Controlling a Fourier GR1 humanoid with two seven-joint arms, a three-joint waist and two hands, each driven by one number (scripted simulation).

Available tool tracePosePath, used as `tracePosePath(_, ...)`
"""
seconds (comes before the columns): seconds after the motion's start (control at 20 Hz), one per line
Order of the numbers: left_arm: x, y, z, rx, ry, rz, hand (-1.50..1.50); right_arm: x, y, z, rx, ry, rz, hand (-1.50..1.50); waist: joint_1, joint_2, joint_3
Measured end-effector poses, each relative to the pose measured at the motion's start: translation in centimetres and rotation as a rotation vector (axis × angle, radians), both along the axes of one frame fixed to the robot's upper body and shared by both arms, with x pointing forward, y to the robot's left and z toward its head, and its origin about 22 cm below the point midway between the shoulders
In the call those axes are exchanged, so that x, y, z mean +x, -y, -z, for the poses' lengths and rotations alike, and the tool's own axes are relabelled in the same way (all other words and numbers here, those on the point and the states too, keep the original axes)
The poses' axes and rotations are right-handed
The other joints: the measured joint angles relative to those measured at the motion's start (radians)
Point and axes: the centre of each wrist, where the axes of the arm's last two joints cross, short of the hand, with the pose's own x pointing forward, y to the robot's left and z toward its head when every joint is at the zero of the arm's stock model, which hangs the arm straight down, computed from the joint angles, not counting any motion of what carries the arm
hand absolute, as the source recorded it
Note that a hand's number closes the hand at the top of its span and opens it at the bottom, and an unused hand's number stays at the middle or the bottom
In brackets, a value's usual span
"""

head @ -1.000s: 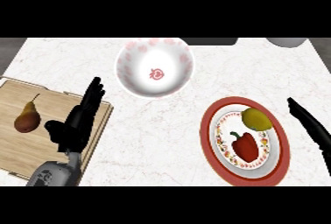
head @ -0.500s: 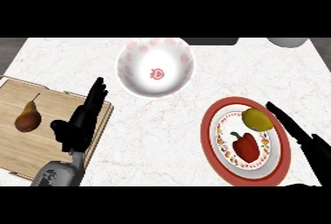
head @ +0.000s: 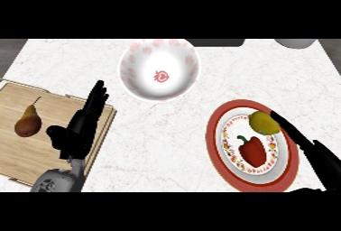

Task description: Pick the bell pepper from the plate and place it in the bowl

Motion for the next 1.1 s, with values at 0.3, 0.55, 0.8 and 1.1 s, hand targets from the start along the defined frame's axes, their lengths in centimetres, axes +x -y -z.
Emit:
tracePosePath(0.3, 0.7, 0.3, 0.4, 0.000, 0.003, -0.003, 0.00, -1.1, 0.5, 0.5, 0.090, 0.018, -0.021, -1.50, -0.004, 0.000, 0.000)
tracePosePath(0.55, 0.9, 0.0, 0.2, 0.001, 0.003, 0.000, 0.00, -1.2, 0.8, 0.6, 0.145, 0.014, -0.022, -1.50, -0.002, 0.000, 0.000)
tracePosePath(0.8, 1.2, 0.4, 0.3, -0.002, -0.006, -0.001, 0.00, -0.4, 0.3, 2.2, 0.183, -0.022, -0.014, -1.50, -0.001, 0.000, 0.000)
tracePosePath(1.1, 1.2, 0.2, 0.6, 0.001, -0.003, 0.000, 0.00, -0.1, -0.1, 4.4, 0.214, -0.045, -0.008, -1.50, 0.000, 0.000, 0.000)
